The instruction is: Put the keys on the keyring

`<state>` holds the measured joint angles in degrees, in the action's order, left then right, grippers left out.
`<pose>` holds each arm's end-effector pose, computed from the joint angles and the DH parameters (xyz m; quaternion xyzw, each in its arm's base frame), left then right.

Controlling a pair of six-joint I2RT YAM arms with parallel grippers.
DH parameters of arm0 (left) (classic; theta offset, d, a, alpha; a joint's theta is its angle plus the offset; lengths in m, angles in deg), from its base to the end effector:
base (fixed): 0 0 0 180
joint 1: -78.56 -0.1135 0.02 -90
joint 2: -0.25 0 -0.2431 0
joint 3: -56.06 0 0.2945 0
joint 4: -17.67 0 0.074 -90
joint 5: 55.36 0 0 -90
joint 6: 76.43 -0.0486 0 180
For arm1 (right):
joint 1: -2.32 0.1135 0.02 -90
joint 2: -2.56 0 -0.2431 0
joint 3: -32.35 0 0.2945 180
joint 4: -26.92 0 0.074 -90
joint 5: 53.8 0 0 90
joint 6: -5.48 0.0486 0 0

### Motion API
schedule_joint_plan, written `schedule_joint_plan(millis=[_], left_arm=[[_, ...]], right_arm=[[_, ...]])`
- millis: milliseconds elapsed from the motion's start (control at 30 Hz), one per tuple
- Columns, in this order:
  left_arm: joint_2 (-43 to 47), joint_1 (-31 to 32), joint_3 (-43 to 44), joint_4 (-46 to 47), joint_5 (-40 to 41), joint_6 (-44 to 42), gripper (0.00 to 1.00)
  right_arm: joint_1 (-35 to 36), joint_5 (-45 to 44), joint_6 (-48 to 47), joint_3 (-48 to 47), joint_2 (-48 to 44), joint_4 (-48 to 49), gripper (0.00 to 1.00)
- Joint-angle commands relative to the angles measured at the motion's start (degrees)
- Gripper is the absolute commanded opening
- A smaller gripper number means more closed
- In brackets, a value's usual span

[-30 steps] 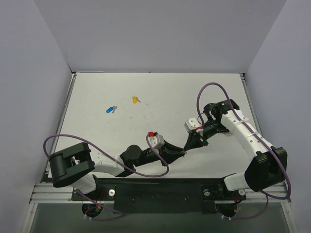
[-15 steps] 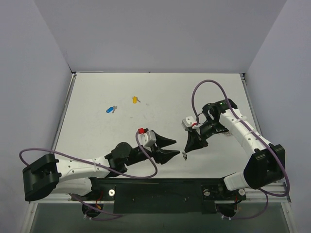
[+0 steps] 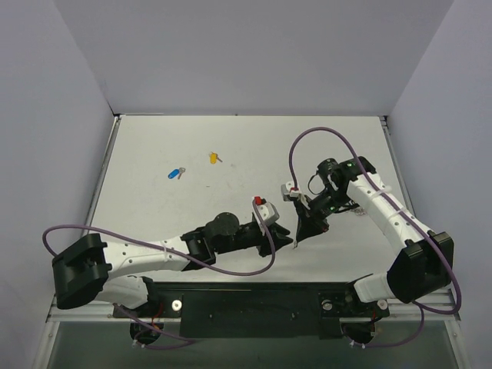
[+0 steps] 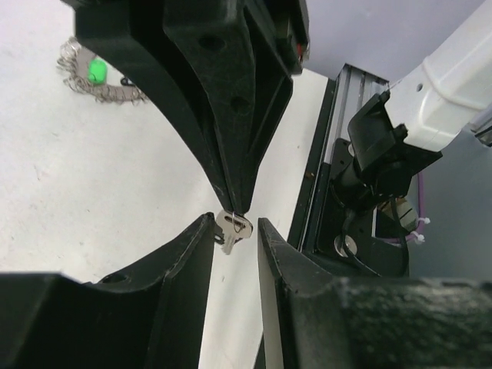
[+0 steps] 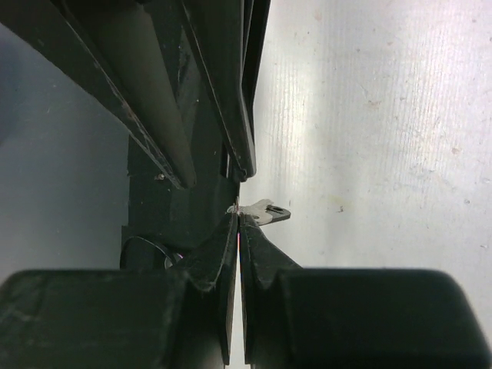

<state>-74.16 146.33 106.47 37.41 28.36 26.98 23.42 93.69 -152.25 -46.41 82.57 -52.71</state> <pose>0.1259 -0.3220 0.2188 0.3674 0.6340 -0.4725 0.4897 0.2541 0.1420 0.2476 -0.6390 0.5975 0.4127 0.2537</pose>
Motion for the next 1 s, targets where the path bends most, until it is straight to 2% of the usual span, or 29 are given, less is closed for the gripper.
schedule_joint_plan(millis=[0, 633, 967], left_arm=[[-2.49, 0.08, 2.83, 1.38, -2.24, 3.02, 0.38], [-6.62, -1.06, 2.57, 6.04, -3.73, 7.25, 0.34], [-8.2, -1.5, 3.36, 6.92, -5.76, 8.47, 0.27]], right_arm=[[0.43, -0.81, 3.65, -0.85, -1.52, -0.5, 0.0], [1.22, -0.1, 3.12, -0.5, -2.05, -0.5, 0.0], [1.49, 0.16, 2.86, -0.5, -2.22, -0.68, 0.0]])
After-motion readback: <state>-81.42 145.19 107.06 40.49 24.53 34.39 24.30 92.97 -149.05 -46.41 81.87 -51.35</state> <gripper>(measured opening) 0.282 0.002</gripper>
